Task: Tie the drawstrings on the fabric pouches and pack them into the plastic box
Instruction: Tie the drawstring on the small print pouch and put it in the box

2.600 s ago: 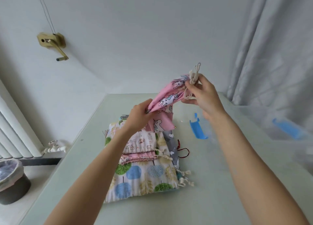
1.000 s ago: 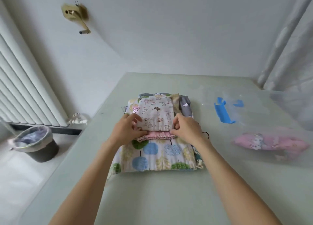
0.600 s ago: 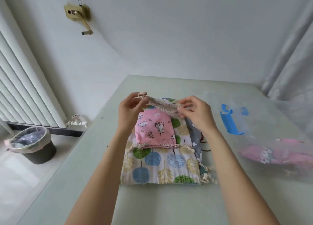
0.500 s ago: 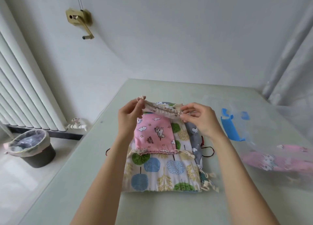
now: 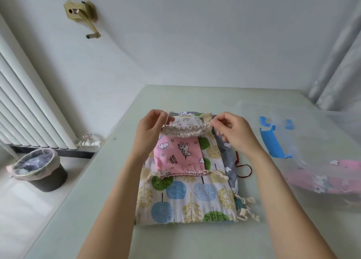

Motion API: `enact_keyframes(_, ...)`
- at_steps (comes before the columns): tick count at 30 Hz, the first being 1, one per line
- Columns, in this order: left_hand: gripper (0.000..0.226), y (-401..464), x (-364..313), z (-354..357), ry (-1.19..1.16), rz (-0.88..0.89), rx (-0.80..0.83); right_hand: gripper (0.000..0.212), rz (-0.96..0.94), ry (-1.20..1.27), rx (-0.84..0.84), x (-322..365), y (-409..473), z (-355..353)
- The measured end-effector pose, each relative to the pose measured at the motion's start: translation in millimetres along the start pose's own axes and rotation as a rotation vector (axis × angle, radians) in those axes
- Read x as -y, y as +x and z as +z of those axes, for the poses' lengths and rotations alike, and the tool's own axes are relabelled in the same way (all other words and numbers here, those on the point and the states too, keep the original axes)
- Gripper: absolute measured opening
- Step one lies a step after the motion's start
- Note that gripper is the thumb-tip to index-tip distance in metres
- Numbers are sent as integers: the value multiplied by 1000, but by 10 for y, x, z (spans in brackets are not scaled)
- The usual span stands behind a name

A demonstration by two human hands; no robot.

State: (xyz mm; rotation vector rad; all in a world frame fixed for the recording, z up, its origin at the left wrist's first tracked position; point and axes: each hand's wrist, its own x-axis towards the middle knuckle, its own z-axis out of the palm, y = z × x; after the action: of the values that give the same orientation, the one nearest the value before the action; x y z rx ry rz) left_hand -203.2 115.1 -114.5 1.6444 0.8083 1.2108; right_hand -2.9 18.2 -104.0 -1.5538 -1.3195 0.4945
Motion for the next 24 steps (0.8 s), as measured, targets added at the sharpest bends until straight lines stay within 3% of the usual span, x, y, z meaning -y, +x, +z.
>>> enact_keyframes(5,11,24,26,-106,-222,-41,24,7,126,132,-43,-107,21,29)
enact_keyframes(11,31,2,75,-371,-221,-189,313,9,95,264,-194,-160,33,14)
enact_keyframes(16,17,36,125,-398,-257,-173,82,4,159,631,-206,-157,51,144)
enact_keyframes(20,25,103,176,-329,-545,-212,-106,16,184,984,-96,-136,97,219)
enact_keyframes(24,31,127,195,-266,-849,-238,-227,32,89,1250,-28,-50,74,270)
